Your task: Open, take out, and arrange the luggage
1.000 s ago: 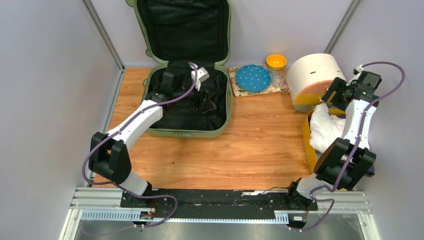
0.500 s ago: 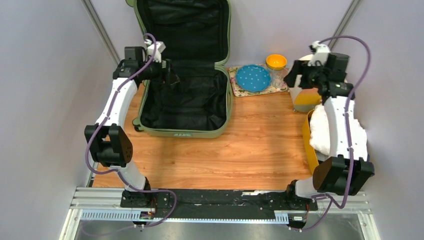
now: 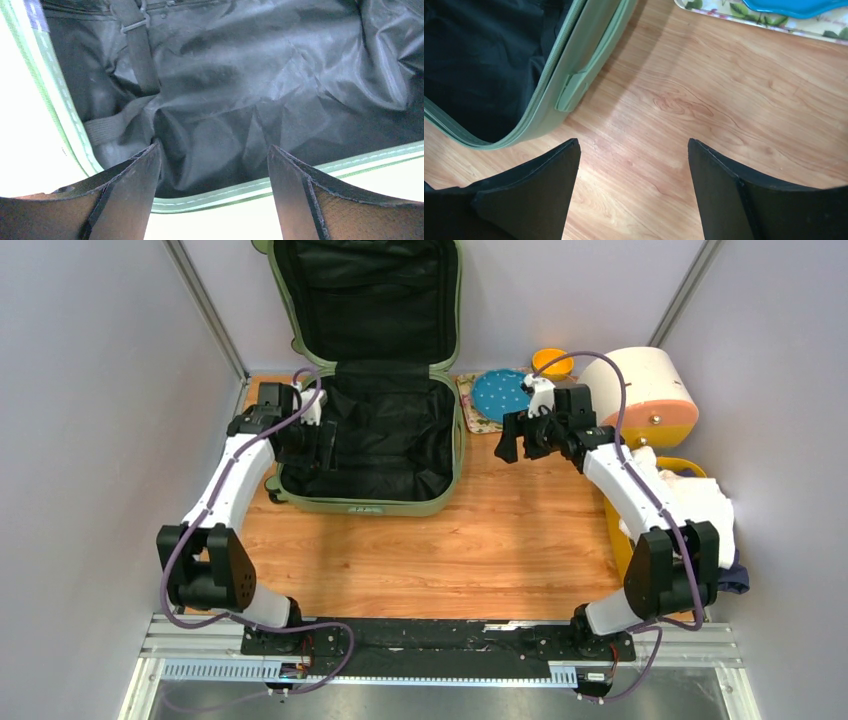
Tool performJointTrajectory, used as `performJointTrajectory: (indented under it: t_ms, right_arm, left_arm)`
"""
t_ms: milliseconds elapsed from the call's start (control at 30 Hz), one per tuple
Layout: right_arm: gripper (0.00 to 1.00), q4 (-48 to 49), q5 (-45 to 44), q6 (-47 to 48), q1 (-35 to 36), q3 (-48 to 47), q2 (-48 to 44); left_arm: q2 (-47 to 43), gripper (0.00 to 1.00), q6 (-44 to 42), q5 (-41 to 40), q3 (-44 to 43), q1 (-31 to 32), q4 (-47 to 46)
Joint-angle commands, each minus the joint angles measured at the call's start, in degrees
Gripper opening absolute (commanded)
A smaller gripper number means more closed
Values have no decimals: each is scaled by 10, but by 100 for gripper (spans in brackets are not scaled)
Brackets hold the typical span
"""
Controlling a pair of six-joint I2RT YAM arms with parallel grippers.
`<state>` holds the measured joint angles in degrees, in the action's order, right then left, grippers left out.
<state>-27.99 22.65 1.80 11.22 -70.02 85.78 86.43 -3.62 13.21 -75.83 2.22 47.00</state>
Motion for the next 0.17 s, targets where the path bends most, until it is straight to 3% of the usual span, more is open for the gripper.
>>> performJointTrajectory:
  t_ms: [0,133]
  right_arm:
    - [83,43,-30,14,1,8,-61]
    - [84,23,-42,27,0,-5,-71]
  left_arm:
    - [-49,86,-4,-21,37,25,-49]
    - [-26,86,-2,-12,3,26,-56]
